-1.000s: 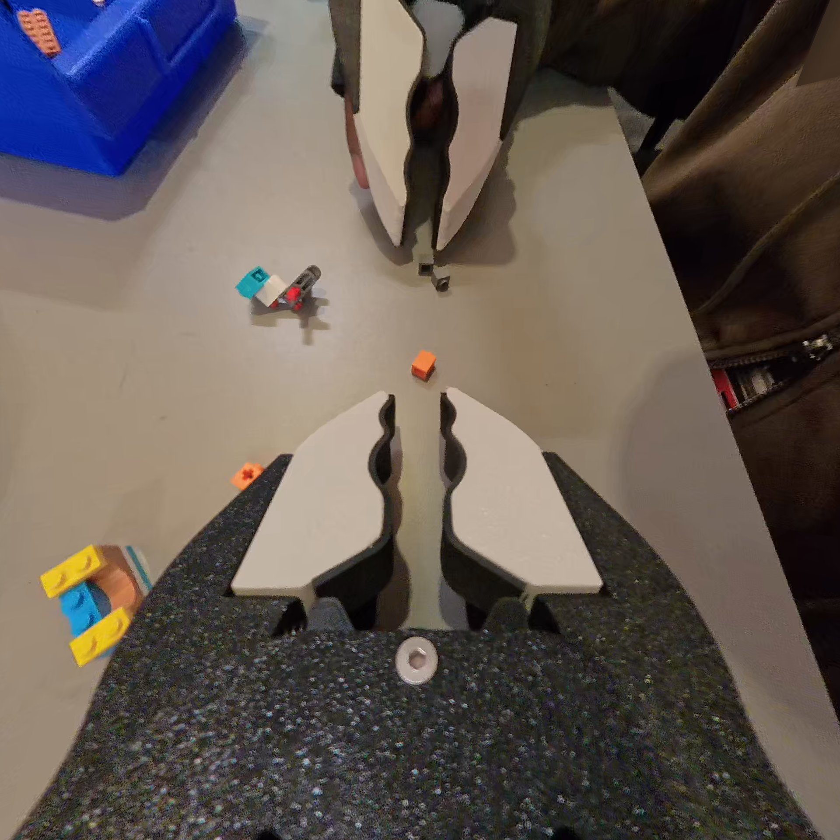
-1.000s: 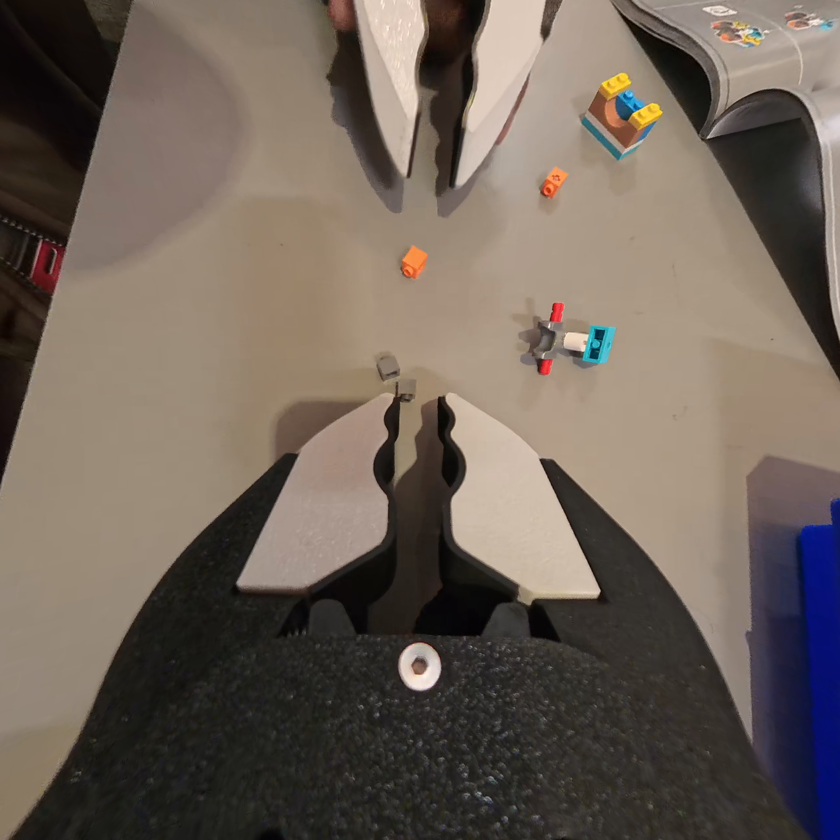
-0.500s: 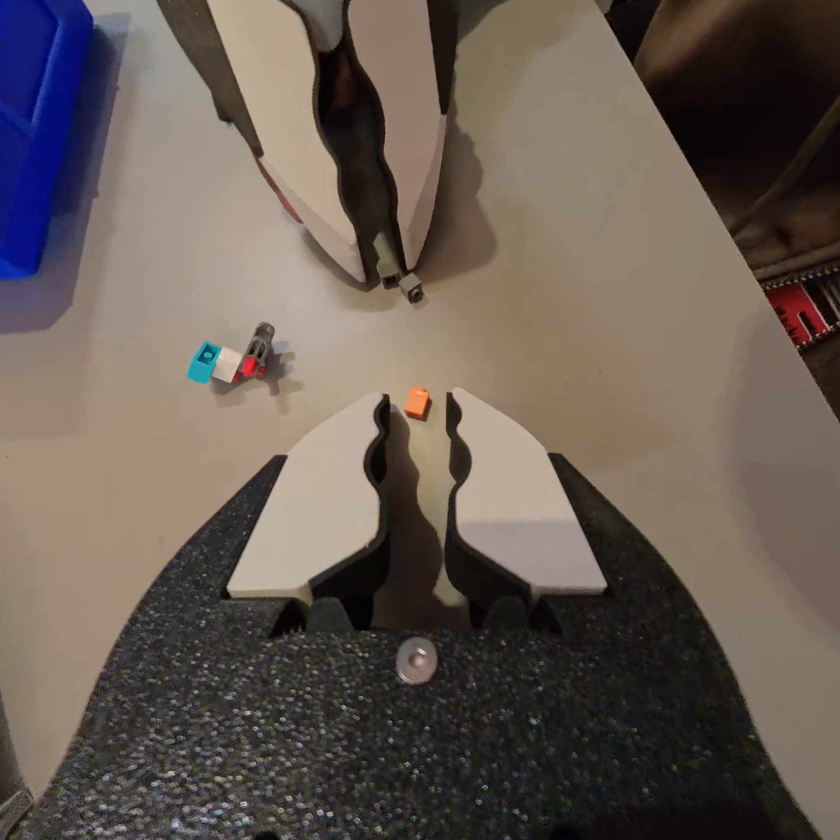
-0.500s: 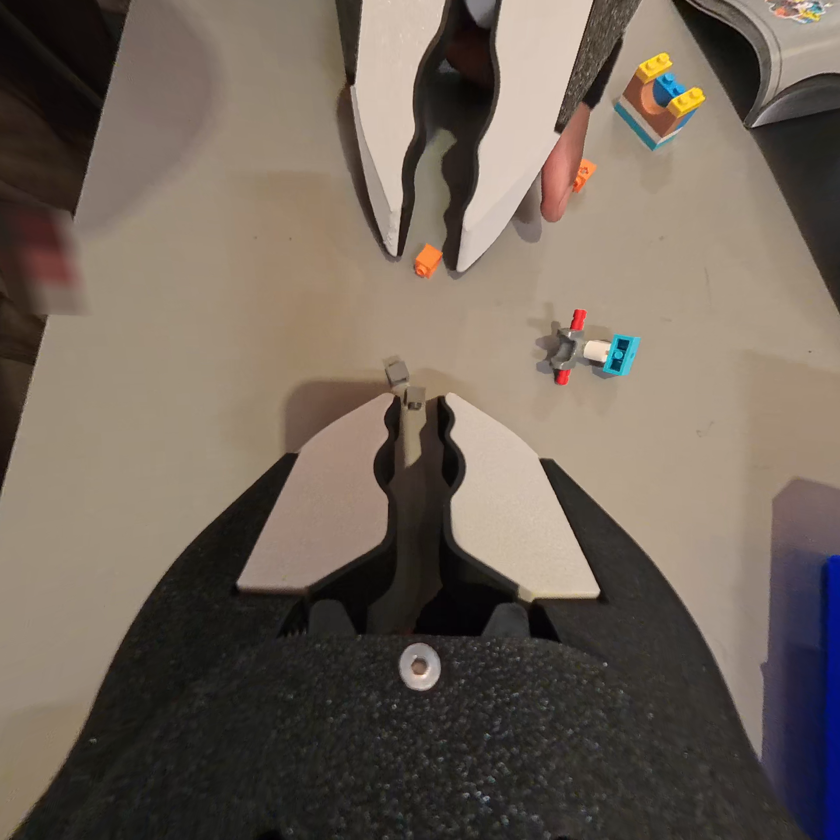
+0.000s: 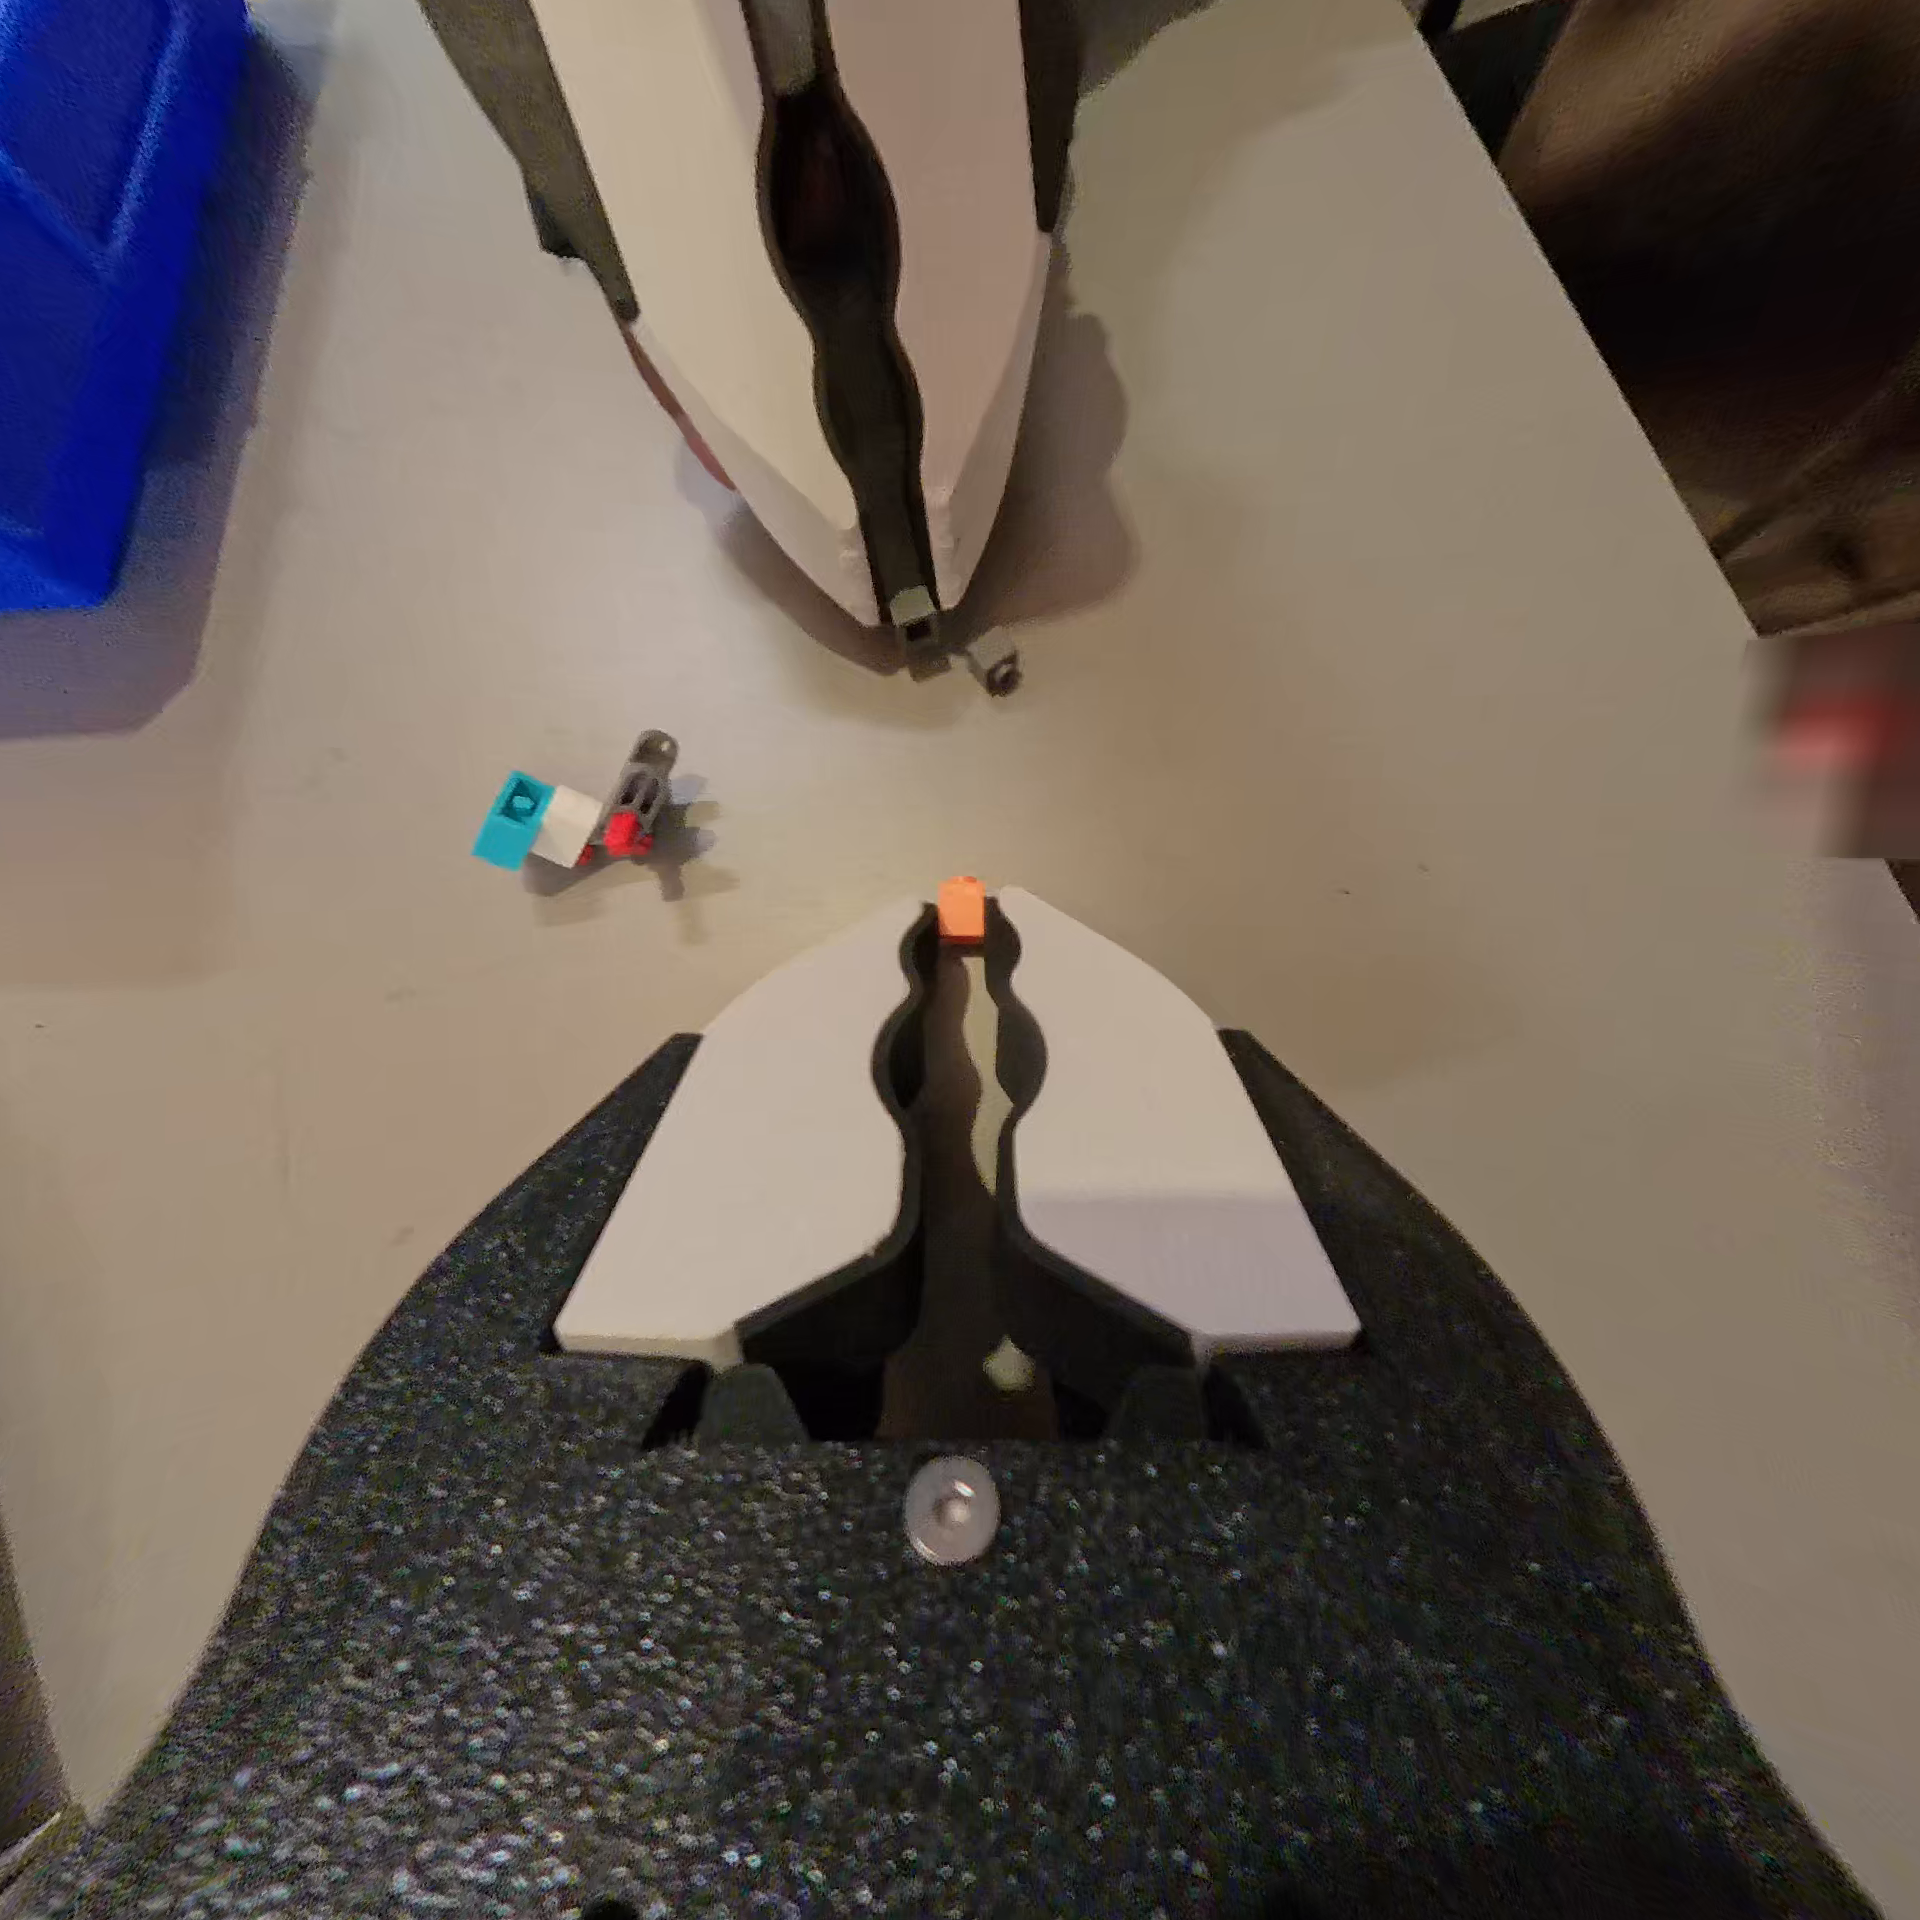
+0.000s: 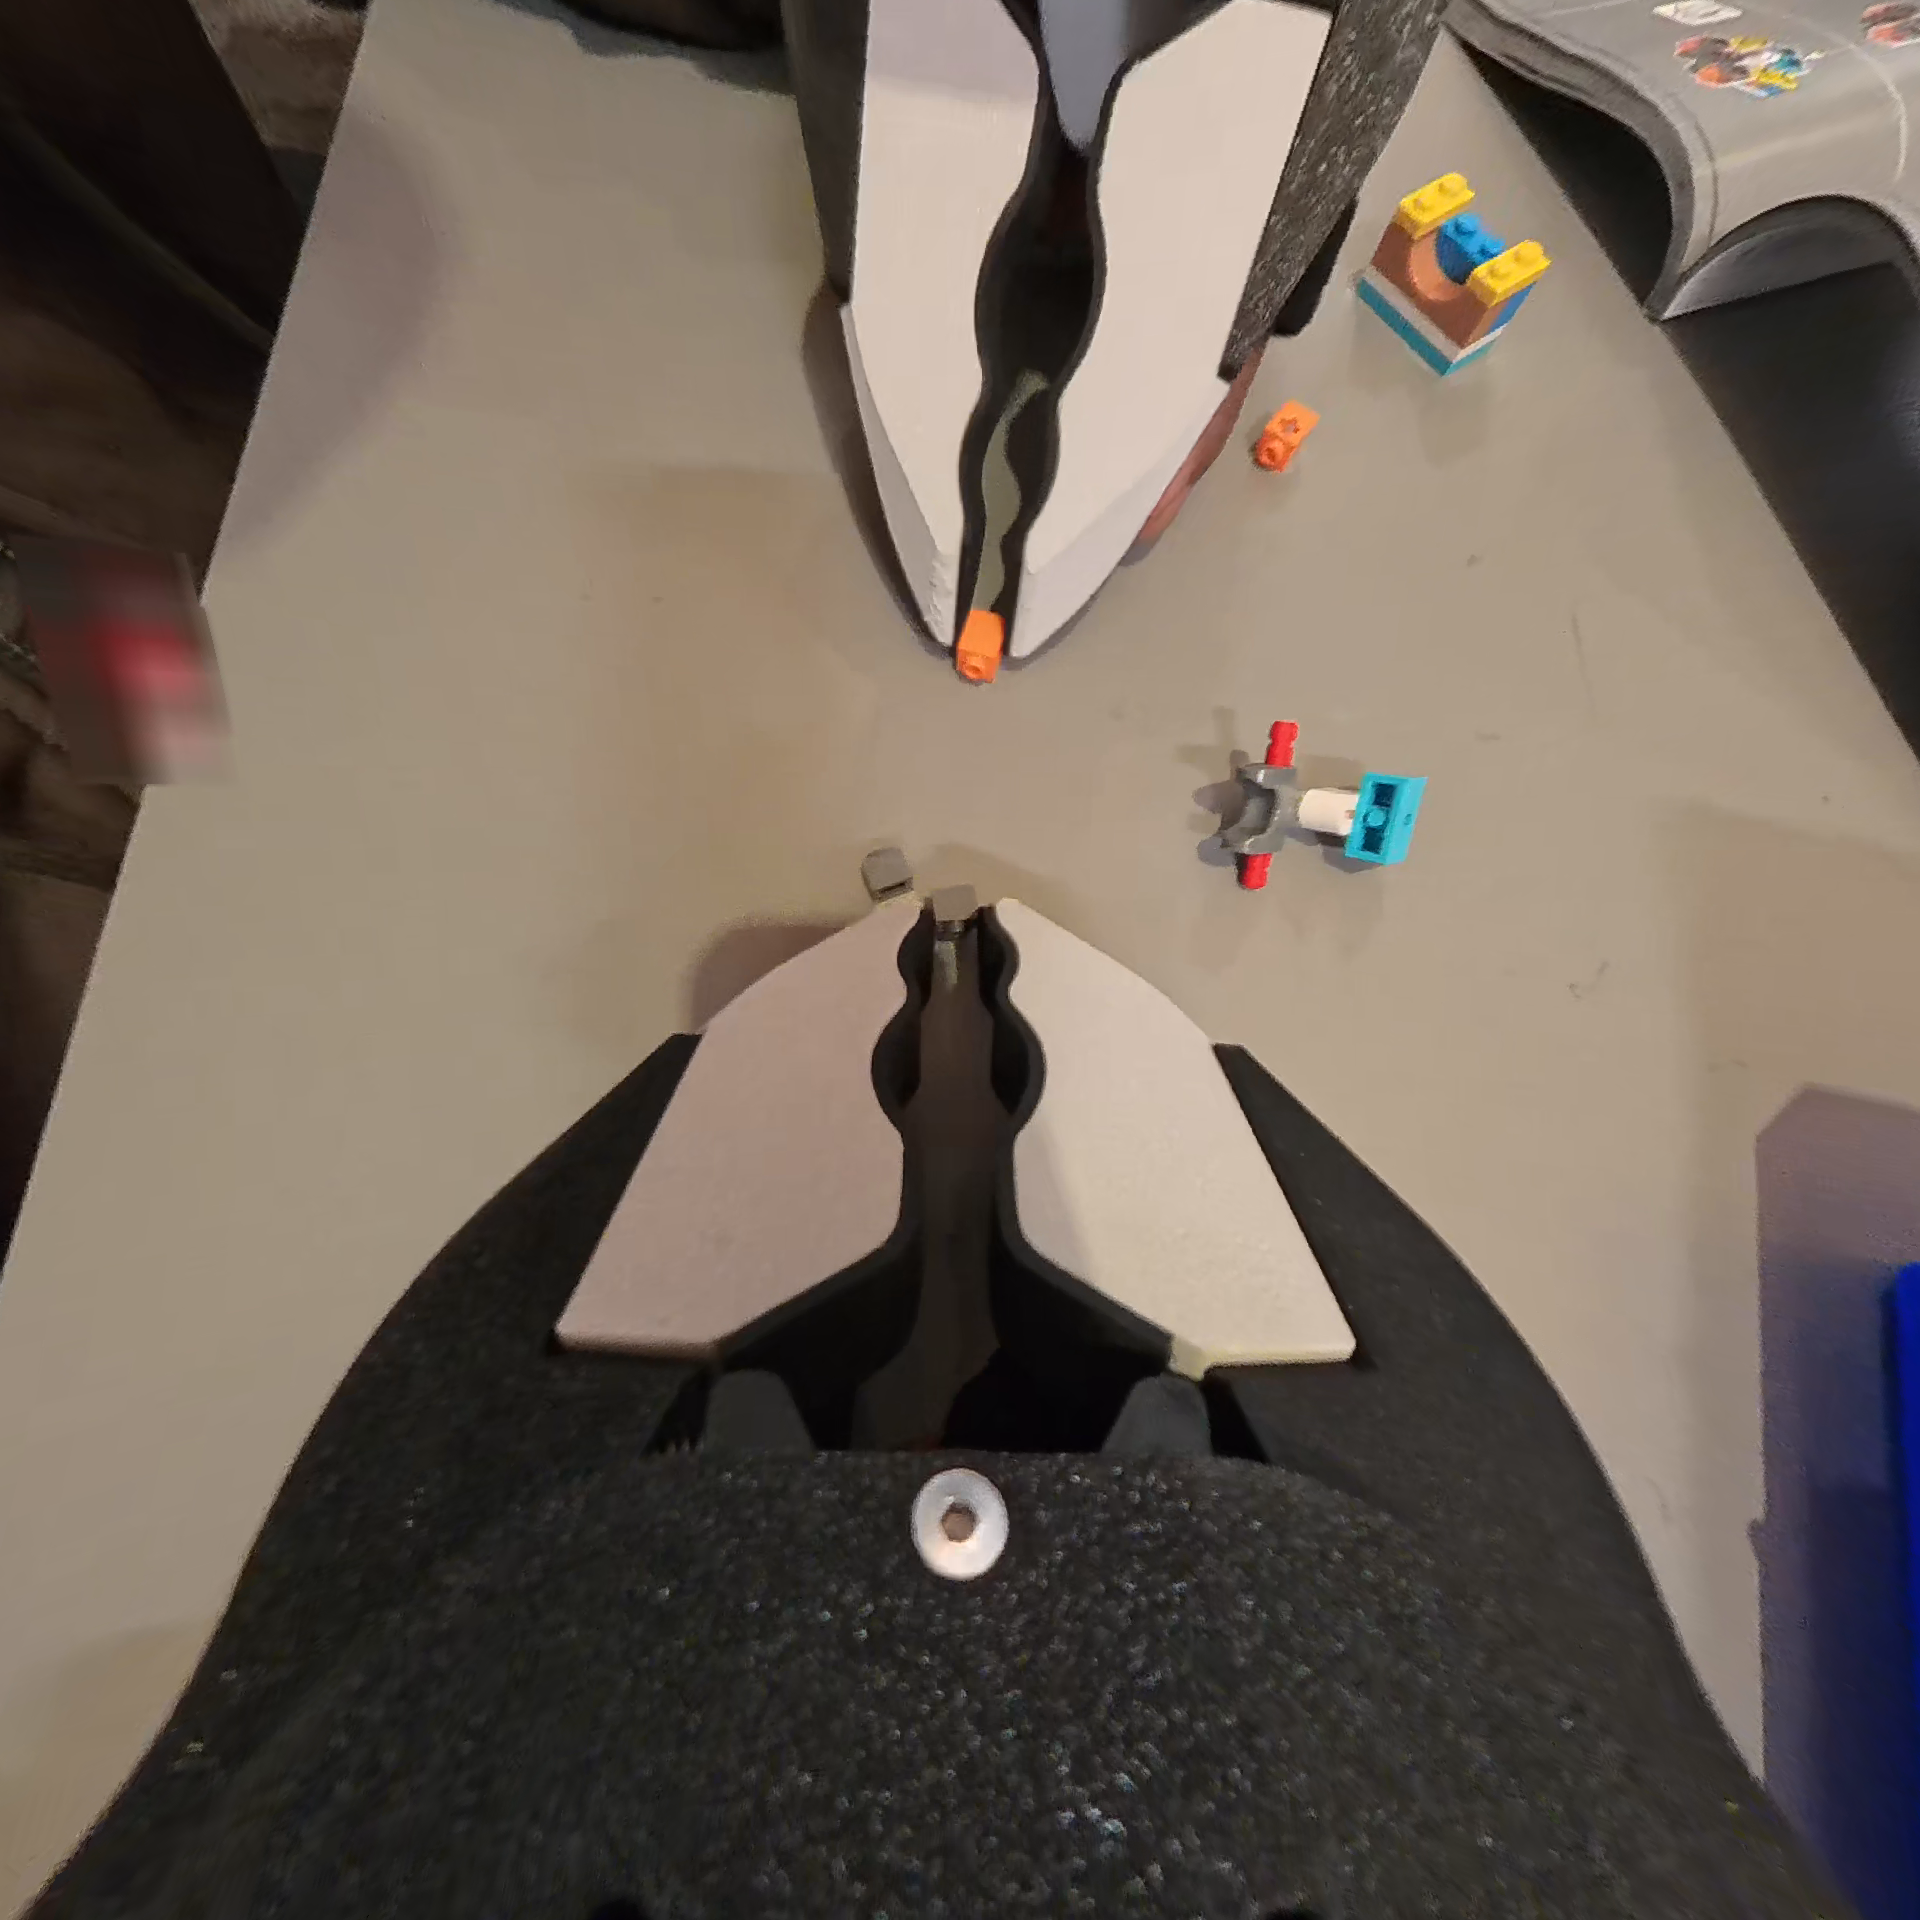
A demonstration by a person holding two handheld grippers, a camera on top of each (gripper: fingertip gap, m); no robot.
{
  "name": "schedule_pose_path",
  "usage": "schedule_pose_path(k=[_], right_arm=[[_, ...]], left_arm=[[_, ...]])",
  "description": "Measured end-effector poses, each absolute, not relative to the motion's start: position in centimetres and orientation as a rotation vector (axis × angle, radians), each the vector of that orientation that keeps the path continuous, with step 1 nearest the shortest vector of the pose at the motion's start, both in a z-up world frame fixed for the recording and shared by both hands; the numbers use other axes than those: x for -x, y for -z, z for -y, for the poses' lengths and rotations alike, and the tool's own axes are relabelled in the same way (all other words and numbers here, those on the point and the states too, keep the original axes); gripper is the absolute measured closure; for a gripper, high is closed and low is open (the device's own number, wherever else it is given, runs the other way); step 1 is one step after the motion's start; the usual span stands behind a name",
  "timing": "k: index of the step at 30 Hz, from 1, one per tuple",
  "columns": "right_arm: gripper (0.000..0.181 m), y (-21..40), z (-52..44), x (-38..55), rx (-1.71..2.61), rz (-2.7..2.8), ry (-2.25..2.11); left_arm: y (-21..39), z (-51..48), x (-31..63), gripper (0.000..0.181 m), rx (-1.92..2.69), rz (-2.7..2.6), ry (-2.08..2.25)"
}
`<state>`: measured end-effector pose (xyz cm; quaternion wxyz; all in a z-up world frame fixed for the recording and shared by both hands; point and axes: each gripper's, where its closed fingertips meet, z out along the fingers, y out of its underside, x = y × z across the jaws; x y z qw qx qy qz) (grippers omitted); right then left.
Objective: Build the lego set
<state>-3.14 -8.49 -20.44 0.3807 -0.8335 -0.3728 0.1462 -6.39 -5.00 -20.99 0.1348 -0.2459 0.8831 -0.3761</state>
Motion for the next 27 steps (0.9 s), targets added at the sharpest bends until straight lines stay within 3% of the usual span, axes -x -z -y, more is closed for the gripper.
schedule_pose_path(k=[11, 21, 27], right_arm=[[0.174, 17.5, 5.2, 3.3, 1.970, 0.884, -0.267], [0.174, 10.0, -2.2, 1.8, 1.742, 0.749, -0.131], [0.174, 11.4, -1.6, 1.2, 1.717, 0.689, -0.067]], left_arm=[[15.7, 1.7, 2.6, 0.173, 0.988, -2.154, 1.217], [11.2, -3.5, -0.8, 0.173, 1.091, -1.733, 1.215], [10.7, -4.3, 0.3, 0.173, 1.002, -1.680, 1.133]])
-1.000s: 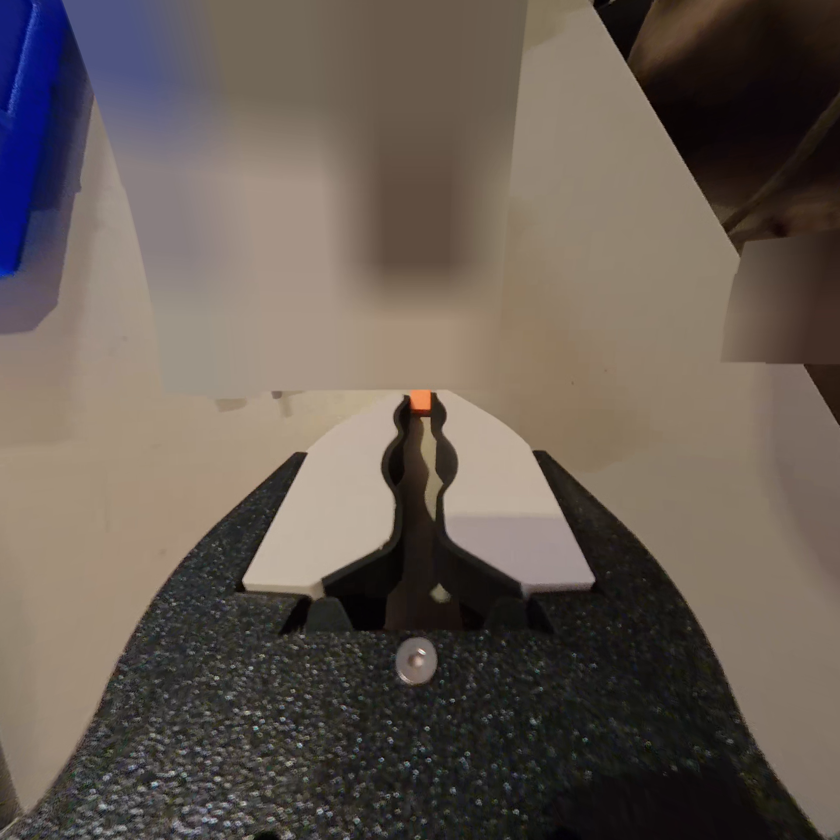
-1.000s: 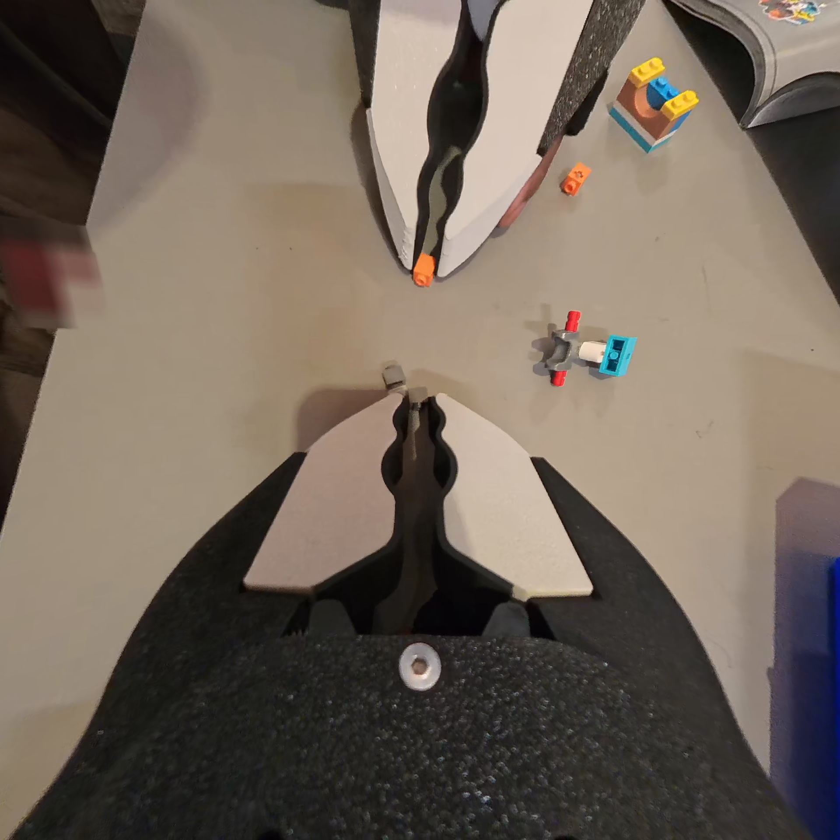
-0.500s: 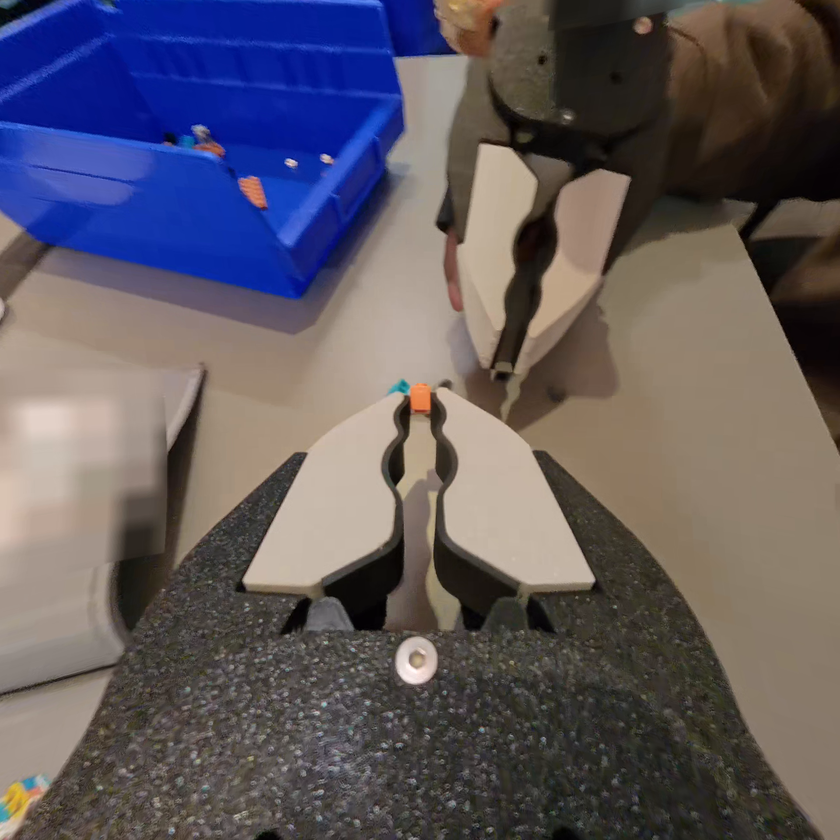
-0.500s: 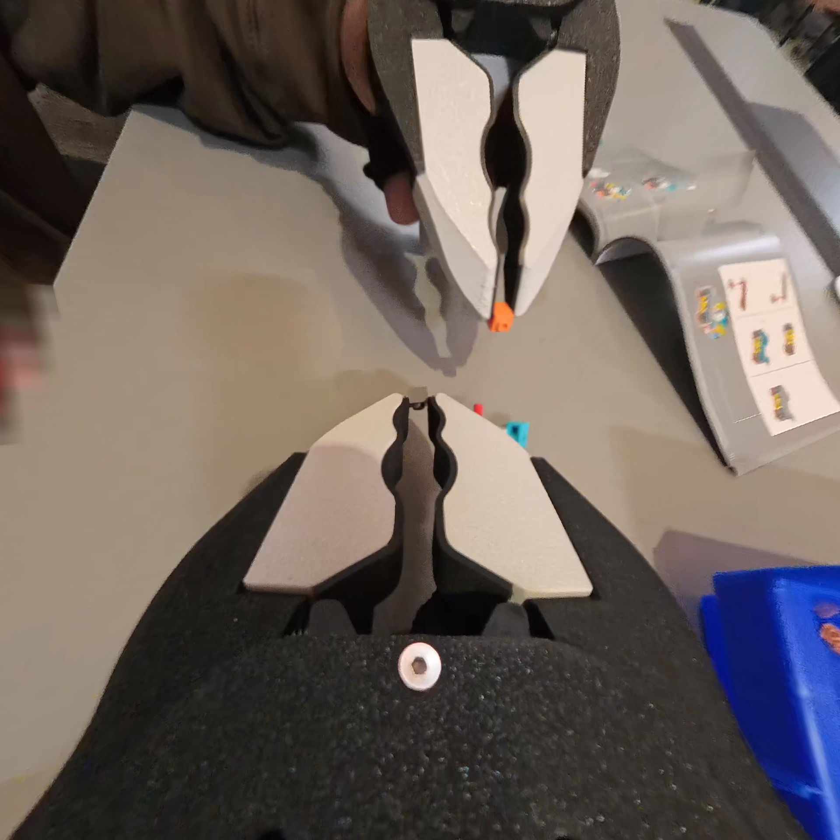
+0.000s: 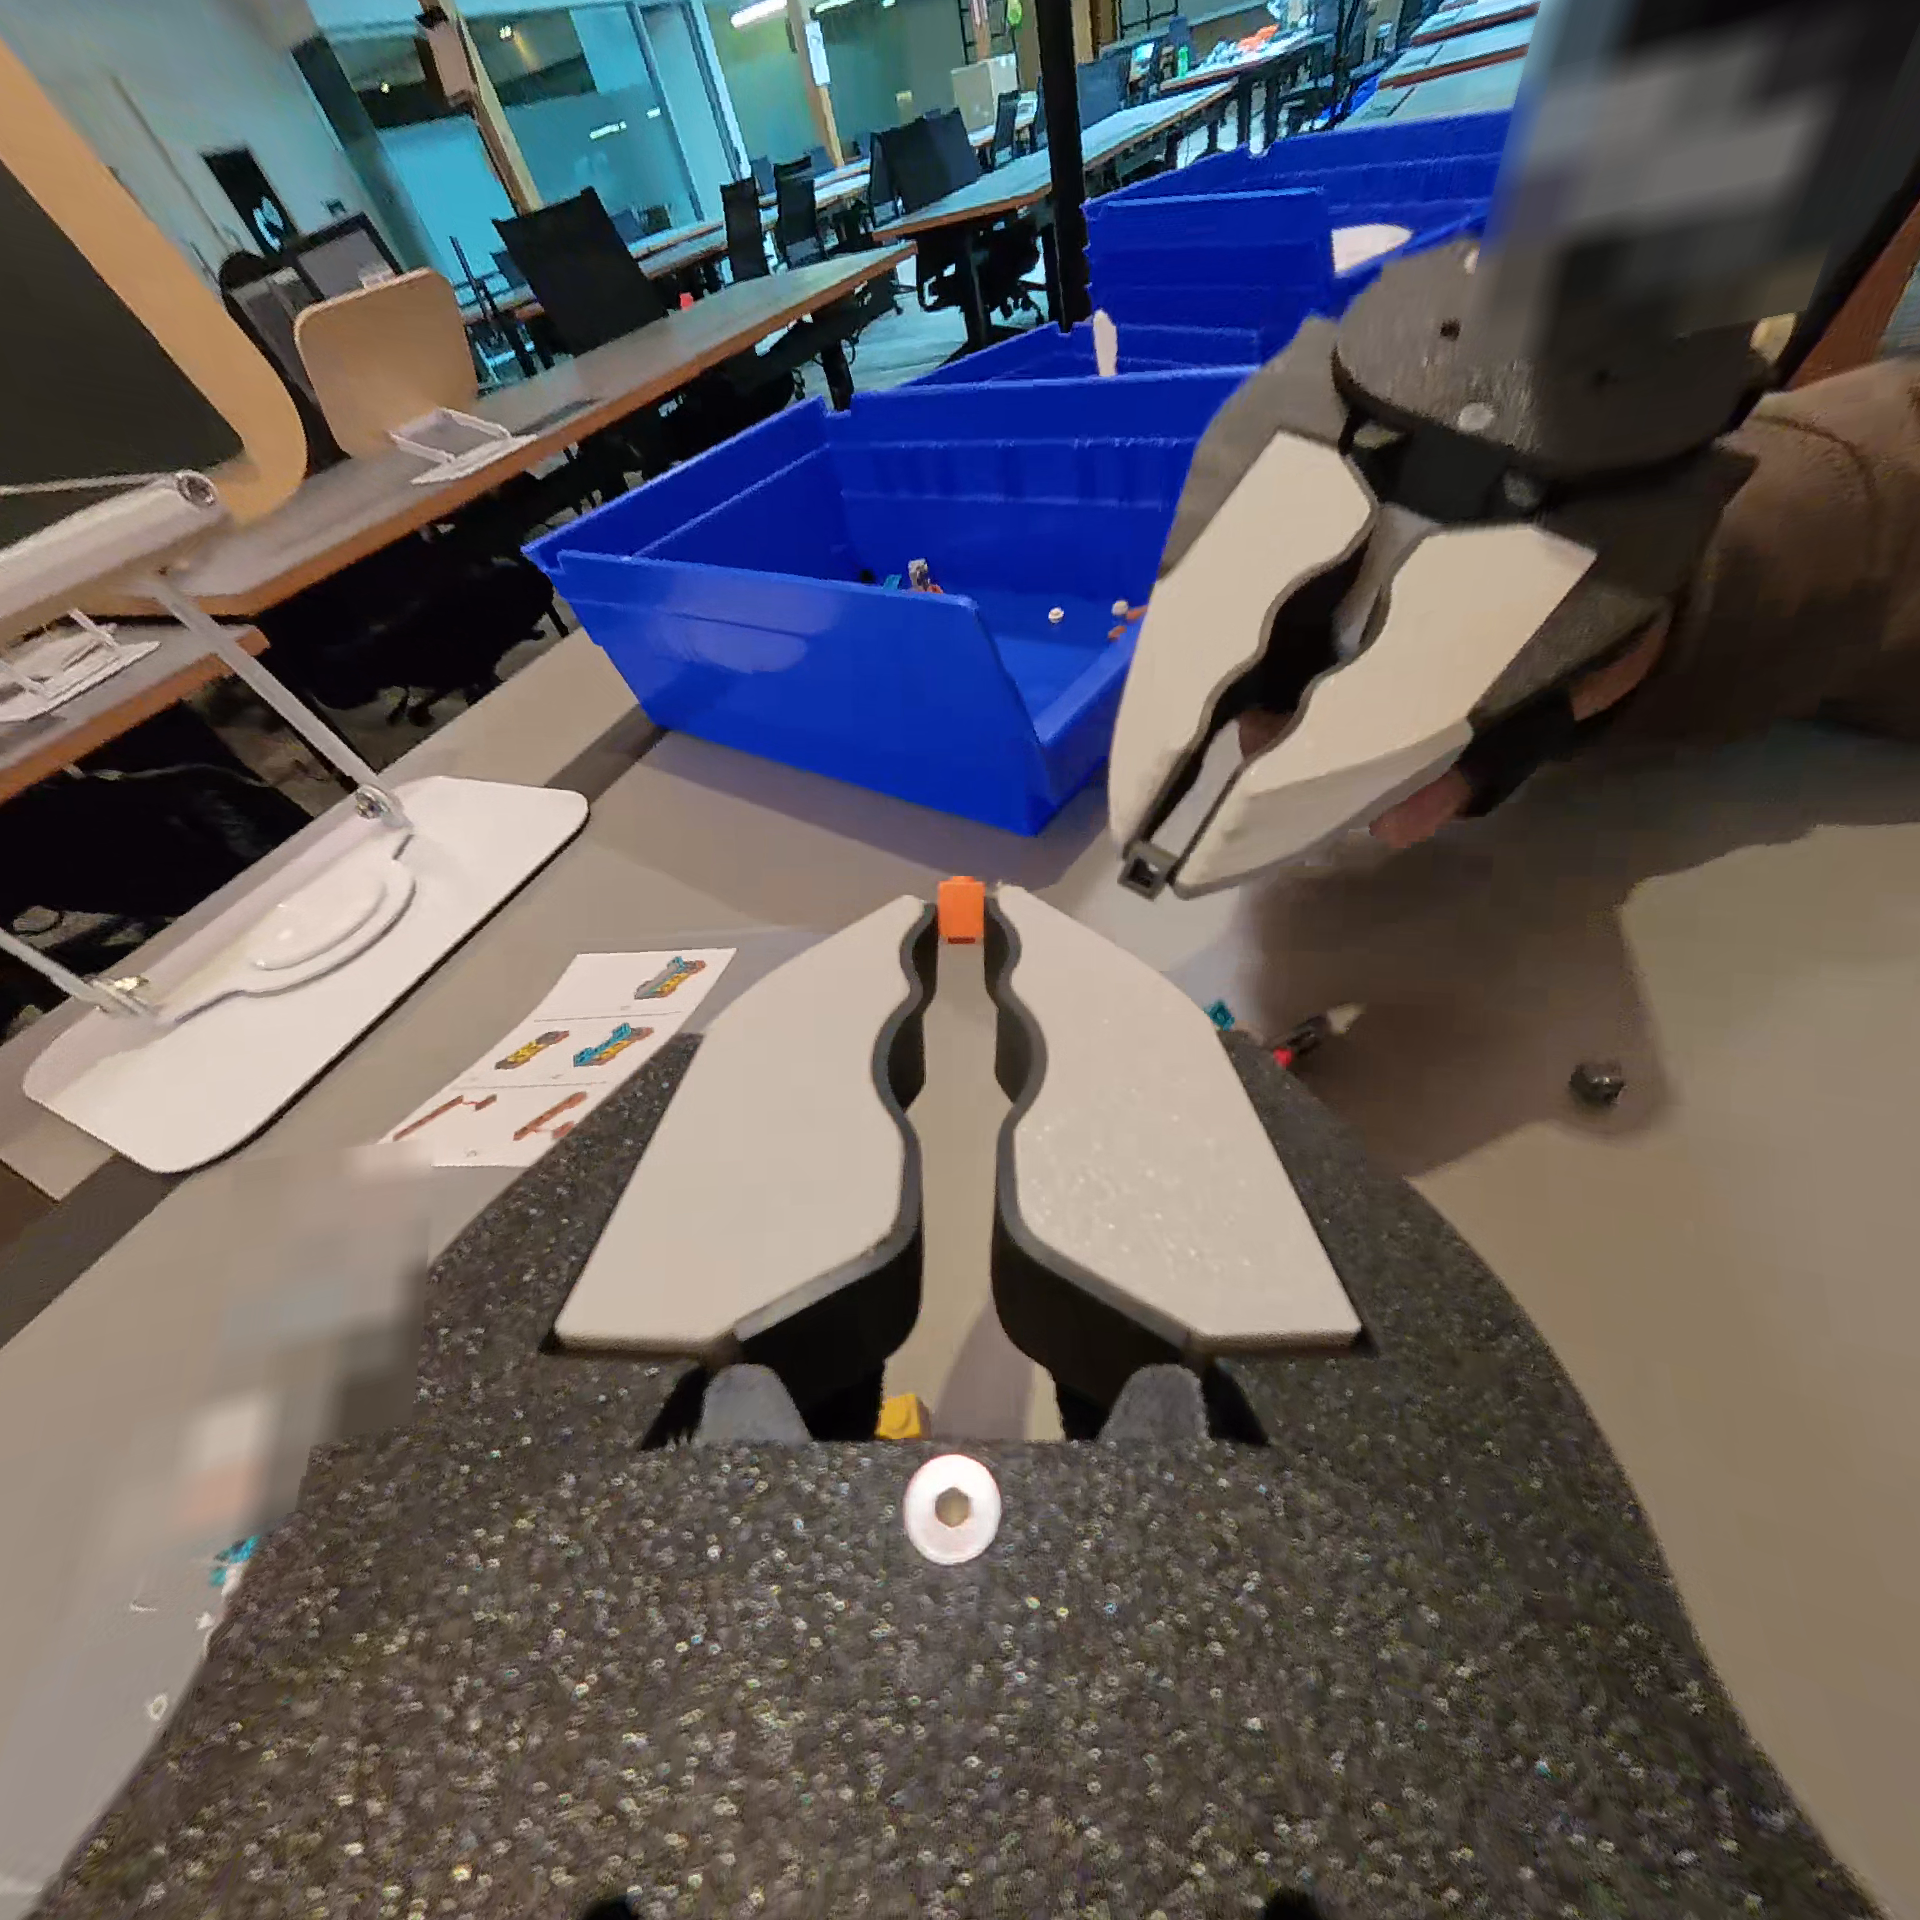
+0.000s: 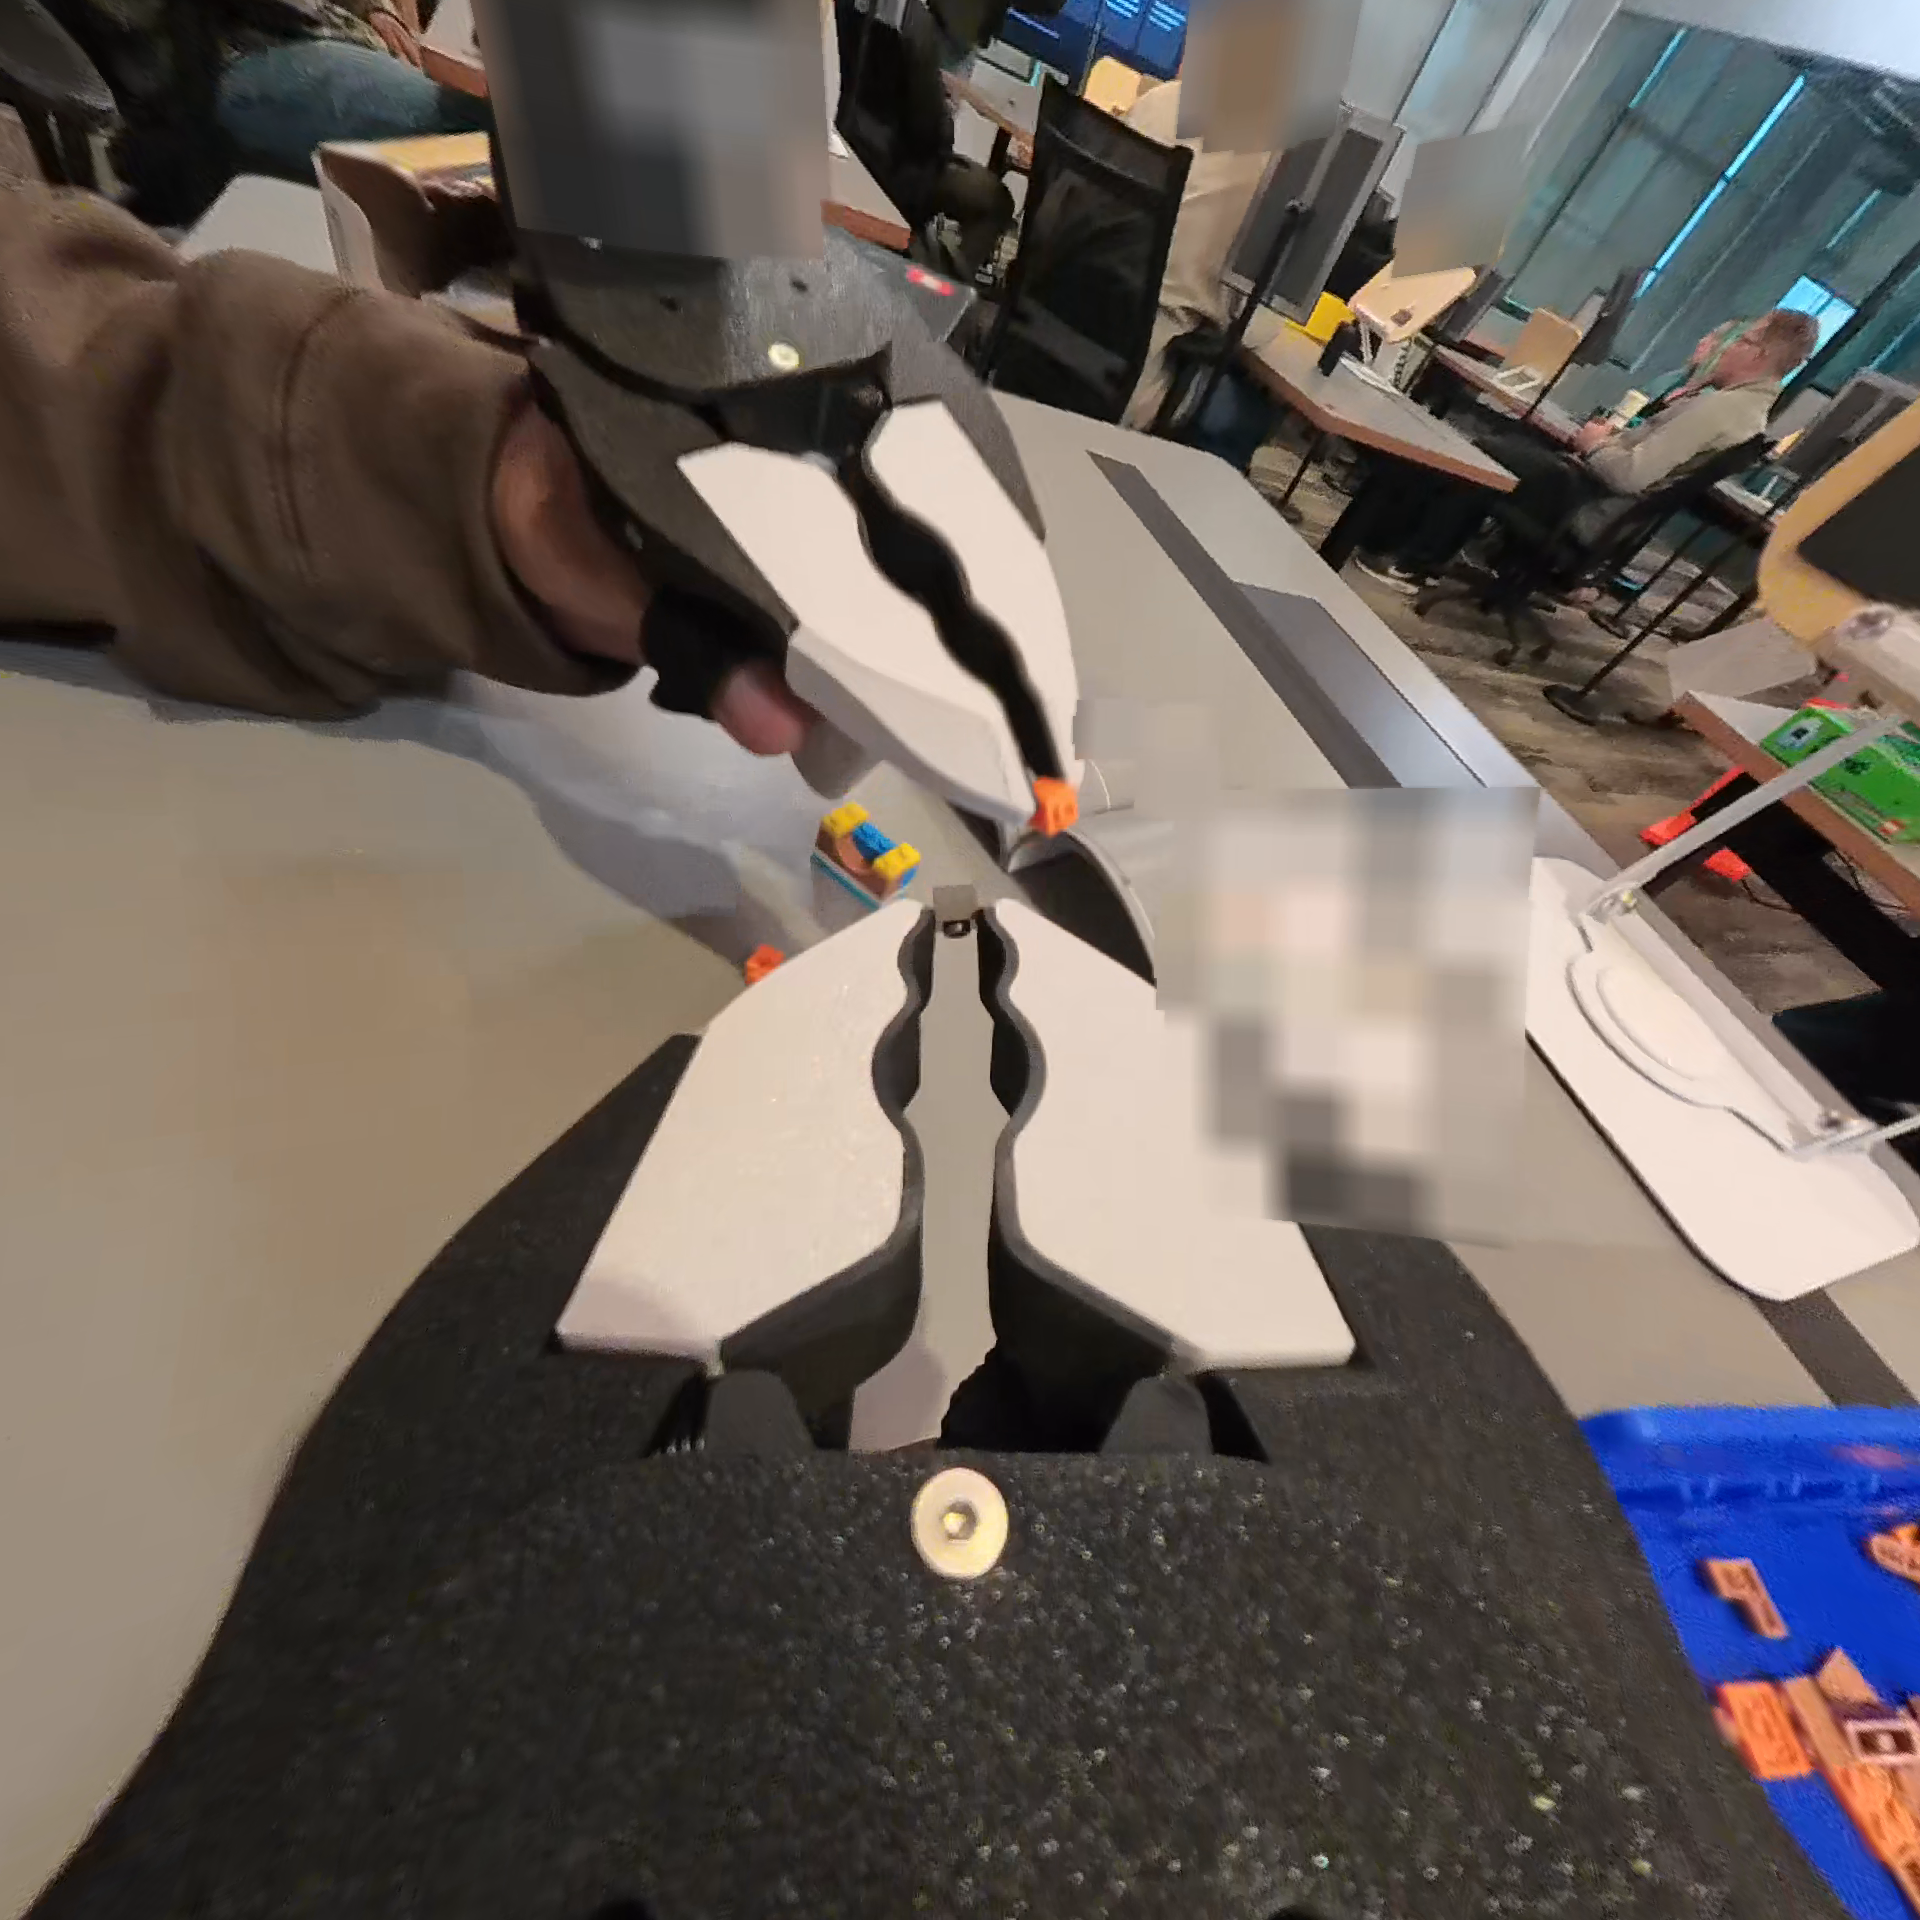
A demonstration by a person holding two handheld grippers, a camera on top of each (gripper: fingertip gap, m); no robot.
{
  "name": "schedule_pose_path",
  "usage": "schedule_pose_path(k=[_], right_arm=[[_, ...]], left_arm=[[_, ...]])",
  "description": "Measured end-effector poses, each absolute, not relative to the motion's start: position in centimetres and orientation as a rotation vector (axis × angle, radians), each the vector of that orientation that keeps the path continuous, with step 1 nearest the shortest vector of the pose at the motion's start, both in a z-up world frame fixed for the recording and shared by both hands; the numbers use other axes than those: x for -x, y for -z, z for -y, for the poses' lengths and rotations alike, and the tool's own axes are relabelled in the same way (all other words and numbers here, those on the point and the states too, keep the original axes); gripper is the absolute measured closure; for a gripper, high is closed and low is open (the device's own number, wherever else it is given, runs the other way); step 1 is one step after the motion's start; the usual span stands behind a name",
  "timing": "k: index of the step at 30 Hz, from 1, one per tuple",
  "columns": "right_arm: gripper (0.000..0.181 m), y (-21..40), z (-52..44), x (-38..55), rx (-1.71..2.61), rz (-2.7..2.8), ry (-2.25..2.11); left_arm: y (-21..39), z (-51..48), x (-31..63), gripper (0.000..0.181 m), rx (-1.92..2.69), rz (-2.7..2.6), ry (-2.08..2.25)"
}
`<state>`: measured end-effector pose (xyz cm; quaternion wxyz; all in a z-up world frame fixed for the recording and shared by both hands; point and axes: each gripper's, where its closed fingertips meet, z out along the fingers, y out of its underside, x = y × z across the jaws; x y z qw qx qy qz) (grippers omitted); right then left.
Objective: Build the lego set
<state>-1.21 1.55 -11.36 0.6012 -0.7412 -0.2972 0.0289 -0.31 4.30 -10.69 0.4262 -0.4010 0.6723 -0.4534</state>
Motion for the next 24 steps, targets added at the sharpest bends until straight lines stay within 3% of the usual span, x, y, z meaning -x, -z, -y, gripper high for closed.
schedule_pose_path(k=[24], right_arm=[[0.174, 11.2, -0.5, 0.4, 1.657, 0.654, -0.070]], left_arm=[[12.7, -3.4, 1.2, 0.173, 0.874, -1.850, 1.028]])
